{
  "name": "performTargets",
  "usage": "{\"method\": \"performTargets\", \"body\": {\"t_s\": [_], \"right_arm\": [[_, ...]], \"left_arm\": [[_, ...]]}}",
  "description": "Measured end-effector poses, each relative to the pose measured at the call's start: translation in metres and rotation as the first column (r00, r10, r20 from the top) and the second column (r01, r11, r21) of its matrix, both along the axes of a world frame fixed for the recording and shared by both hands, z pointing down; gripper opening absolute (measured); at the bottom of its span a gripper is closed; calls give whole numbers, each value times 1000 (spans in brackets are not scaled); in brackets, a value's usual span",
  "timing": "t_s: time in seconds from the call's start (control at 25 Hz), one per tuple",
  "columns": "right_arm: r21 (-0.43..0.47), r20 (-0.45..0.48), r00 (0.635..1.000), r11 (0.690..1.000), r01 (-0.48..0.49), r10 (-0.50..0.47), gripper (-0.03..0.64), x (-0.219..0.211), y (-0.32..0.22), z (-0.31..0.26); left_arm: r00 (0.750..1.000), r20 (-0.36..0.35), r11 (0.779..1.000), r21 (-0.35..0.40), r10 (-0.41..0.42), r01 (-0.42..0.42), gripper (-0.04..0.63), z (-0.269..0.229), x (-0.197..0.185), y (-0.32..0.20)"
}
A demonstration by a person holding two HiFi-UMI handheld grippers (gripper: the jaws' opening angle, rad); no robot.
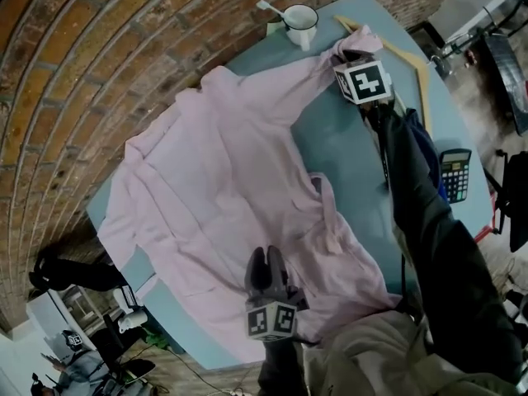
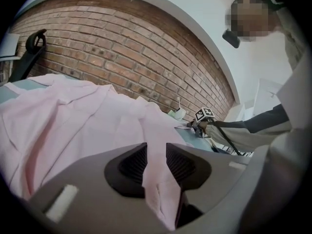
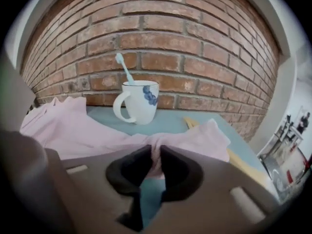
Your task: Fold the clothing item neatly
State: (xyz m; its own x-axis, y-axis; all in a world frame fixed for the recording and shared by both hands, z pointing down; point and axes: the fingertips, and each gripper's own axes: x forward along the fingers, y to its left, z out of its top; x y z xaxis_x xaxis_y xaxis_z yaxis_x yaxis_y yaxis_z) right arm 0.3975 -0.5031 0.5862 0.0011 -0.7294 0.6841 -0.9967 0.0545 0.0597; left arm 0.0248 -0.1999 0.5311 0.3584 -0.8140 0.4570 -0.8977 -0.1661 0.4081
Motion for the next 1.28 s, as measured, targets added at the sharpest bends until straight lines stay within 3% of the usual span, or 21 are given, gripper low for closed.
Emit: {"method": "performTargets", "body": {"t_s": [0.04,0.2,0.28,0.36,0.44,0.56,0.6,0.68,0.72,0.76,0.8,0.84,1.0,1.04,1.08,1.16,1.24,1.28], "right_arm": [[38,-7,1000,999,23,-22,46,-4,-2,-4],[270,22,998,962,50,-58,37,-21,8,-51],[380,-77,985,909,170,-151,37,-47,23,-91],[441,-246,922,813,381,-298,37,-96,44,-134],[440,-395,802,674,593,-447,37,-162,74,-170],[408,-527,580,413,814,-621,38,-267,131,-193],[361,-577,483,325,874,-658,38,-298,151,-186],[189,-694,254,170,967,-674,42,-347,190,-154],[94,-748,140,106,990,-648,60,-362,209,-136],[22,-787,49,52,998,-615,83,-372,228,-121],[-13,-806,-4,11,1000,-592,121,-377,245,-111],[-17,-808,-25,-19,1000,-588,143,-378,260,-107],[24,-788,-46,-106,994,-615,189,-370,304,-114],[26,-789,-54,-122,992,-612,189,-367,312,-117],[20,-790,-58,-119,993,-611,189,-364,317,-118],[9,-757,-28,-54,998,-652,149,-356,324,-117],[56,-656,69,42,998,-751,0,-356,334,-122],[101,-582,131,89,991,-802,0,-362,342,-127]], "left_arm": [[1000,0,1000,1,-2,2,130,0,-1,0],[1000,-12,1000,3,-16,16,131,-5,-6,7],[999,-24,999,-1,-33,33,131,-7,-13,12],[998,-31,998,1,-56,56,132,-11,-21,18],[996,-23,996,21,-81,82,132,-19,-31,26],[993,3,991,63,-118,118,130,-34,-46,39],[991,8,988,75,-133,132,131,-38,-51,45],[986,11,982,97,-163,162,131,-47,-60,59],[984,10,979,110,-177,175,130,-52,-64,67],[982,10,975,124,-189,186,130,-56,-66,76],[980,9,971,138,-199,196,131,-61,-68,85],[978,9,967,151,-210,207,130,-65,-71,94],[962,-11,945,184,-272,270,130,-80,-91,132],[958,-15,940,189,-287,284,130,-83,-97,140],[954,-14,935,192,-300,297,130,-86,-105,148],[943,-5,927,186,-331,327,114,-88,-127,161],[924,4,910,177,-382,375,42,-83,-165,171],[911,12,898,175,-412,404,9,-79,-188,174]]}}
